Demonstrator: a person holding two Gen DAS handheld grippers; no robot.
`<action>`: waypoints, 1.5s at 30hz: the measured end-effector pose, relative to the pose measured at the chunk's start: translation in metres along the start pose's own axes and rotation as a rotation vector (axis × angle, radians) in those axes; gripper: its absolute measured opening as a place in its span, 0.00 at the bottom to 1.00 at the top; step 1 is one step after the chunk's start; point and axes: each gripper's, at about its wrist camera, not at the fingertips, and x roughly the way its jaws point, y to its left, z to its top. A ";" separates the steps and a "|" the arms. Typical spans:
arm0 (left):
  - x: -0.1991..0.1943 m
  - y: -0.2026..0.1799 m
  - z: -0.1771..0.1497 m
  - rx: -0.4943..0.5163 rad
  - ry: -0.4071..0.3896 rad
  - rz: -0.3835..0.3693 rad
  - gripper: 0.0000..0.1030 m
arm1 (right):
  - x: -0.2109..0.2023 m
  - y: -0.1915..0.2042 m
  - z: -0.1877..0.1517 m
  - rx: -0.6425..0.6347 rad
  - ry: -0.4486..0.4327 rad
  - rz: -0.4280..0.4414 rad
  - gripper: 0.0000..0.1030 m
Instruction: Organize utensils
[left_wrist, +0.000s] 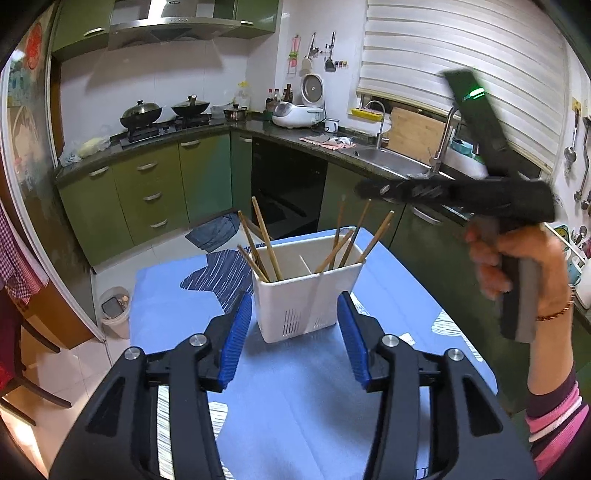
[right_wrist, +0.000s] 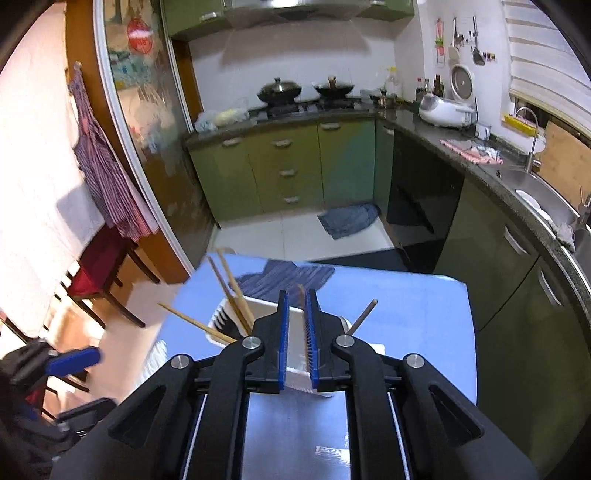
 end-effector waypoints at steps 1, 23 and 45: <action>0.000 0.001 0.000 -0.006 -0.001 0.000 0.47 | -0.012 0.001 -0.002 0.000 -0.025 0.011 0.11; 0.009 -0.019 -0.103 -0.047 -0.067 0.138 0.93 | -0.097 0.006 -0.232 0.038 -0.310 -0.176 0.95; -0.089 -0.051 -0.165 -0.118 -0.158 0.151 0.93 | -0.198 0.042 -0.308 0.010 -0.375 -0.251 0.95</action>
